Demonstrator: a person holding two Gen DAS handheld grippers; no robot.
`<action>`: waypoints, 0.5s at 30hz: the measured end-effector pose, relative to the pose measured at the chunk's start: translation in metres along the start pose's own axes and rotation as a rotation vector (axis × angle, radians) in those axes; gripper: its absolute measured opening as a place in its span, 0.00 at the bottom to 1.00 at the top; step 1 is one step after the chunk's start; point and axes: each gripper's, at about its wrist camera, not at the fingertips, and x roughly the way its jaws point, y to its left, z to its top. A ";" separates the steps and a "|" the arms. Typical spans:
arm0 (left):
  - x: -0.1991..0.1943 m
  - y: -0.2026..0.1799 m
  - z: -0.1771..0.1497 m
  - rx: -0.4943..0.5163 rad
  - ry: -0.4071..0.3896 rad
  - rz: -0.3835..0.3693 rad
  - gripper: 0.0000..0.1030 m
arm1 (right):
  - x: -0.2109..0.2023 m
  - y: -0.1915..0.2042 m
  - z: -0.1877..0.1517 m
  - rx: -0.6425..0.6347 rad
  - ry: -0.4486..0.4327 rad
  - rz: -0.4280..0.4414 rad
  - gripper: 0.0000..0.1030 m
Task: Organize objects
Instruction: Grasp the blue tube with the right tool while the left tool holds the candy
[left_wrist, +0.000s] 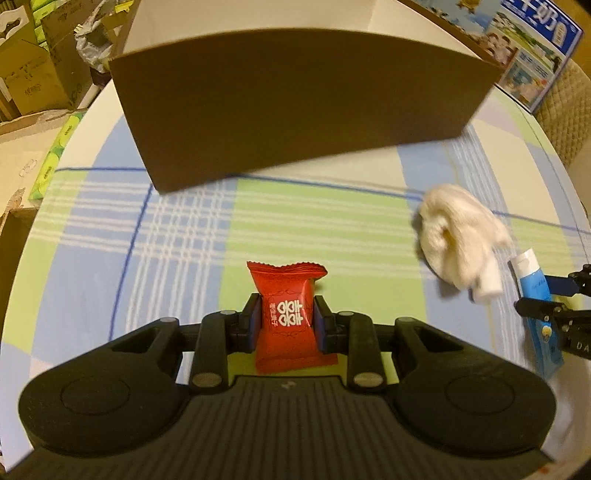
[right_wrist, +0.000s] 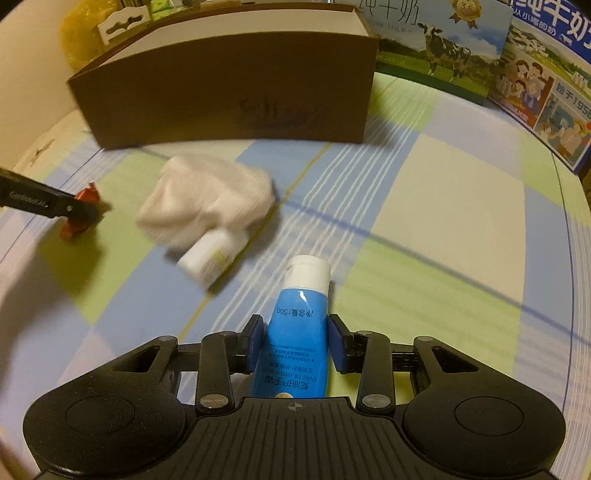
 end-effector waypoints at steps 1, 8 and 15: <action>-0.002 -0.002 -0.004 0.002 0.002 -0.003 0.24 | -0.002 0.001 -0.003 0.011 -0.003 -0.005 0.33; -0.005 -0.006 -0.013 -0.012 -0.003 0.006 0.28 | -0.004 0.011 -0.007 0.044 -0.010 -0.065 0.44; -0.006 -0.006 -0.016 -0.023 -0.006 0.029 0.35 | -0.008 0.009 -0.012 0.087 -0.021 -0.086 0.48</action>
